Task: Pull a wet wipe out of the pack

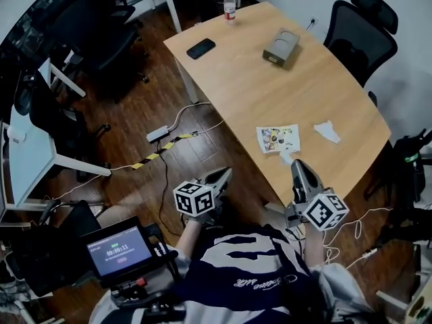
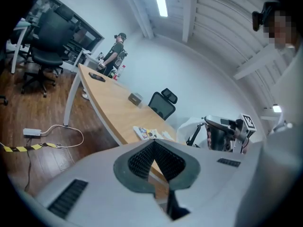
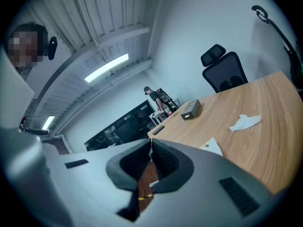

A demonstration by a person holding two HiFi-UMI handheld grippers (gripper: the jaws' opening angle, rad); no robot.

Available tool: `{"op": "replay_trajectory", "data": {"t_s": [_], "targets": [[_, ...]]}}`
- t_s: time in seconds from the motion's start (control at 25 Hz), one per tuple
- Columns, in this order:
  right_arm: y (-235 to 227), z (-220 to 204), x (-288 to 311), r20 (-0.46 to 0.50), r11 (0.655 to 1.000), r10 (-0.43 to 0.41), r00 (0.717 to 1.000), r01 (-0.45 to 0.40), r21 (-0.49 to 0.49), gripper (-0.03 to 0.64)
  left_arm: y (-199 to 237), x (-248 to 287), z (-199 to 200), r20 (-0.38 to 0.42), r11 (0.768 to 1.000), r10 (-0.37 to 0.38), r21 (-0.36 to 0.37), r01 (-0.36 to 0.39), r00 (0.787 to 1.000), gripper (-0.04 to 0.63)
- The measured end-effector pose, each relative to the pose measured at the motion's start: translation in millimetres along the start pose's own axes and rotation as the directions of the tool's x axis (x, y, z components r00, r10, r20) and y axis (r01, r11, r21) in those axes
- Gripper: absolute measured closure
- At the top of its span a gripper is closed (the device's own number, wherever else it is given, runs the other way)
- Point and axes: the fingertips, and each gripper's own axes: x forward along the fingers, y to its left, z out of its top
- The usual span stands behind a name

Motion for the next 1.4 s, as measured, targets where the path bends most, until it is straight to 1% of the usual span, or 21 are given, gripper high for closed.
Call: {"op": "replay_trajectory", "data": {"t_s": [0.08,0.16,0.28,0.4,0.52,0.68,0.8,0.92,1.0,1.12,1.28,1.4], "targets": [[-5,3,-15,-0.011,0.999,0.010,1.000,-0.011,-0.033,0.614,-17,3,6,0.050,1.000,0.006,-0.005,-0.005,0.999,0.592],[-14,4,-36,-0.021,0.998,0.015,1.000,-0.016,-0.053,0.614,-38,6,4,0.089,1.000,0.006,-0.021,-0.004,0.996,0.592],[-32,7,-71,-0.023,0.998,0.020,1.000,-0.022,-0.064,0.614,-75,15,-11,0.118,0.999,-0.003,-0.034,0.007,0.993,0.592],[-53,6,-108,-0.031,0.998,0.031,0.999,-0.033,-0.062,0.614,-115,22,-38,0.128,0.999,-0.003,-0.034,0.008,0.992,0.592],[-66,-2,-138,-0.055,0.997,0.059,0.997,-0.062,-0.047,0.614,-146,19,-68,0.141,0.998,0.015,-0.056,-0.007,0.990,0.592],[-77,-24,-171,-0.102,0.995,0.100,0.990,-0.101,-0.012,0.614,-177,3,-119,0.104,0.996,0.068,-0.070,-0.061,0.992,0.592],[-76,-45,-186,-0.140,0.991,0.136,0.981,-0.135,0.020,0.614,-185,-22,-147,0.090,0.988,0.141,-0.079,-0.134,0.986,0.592],[-63,-59,-198,-0.155,0.983,0.182,0.971,-0.179,0.035,0.614,-191,-48,-157,0.120,0.979,0.194,-0.093,-0.183,0.974,0.592],[-56,-65,-208,-0.156,0.979,0.204,0.967,-0.200,0.040,0.614,-200,-62,-160,0.152,0.976,0.208,-0.097,-0.195,0.966,0.592],[-49,-73,-212,-0.157,0.974,0.224,0.962,-0.221,0.040,0.614,-206,-76,-160,0.191,0.975,0.210,-0.109,-0.192,0.959,0.592],[-48,-88,-217,-0.171,0.974,0.225,0.959,-0.222,0.039,0.614,-207,-89,-170,0.193,0.975,0.210,-0.115,-0.191,0.958,0.592],[-32,-102,-231,-0.184,0.975,0.222,0.958,-0.220,0.031,0.614,-215,-123,-179,0.223,0.973,0.222,-0.116,-0.200,0.949,0.592]]}}
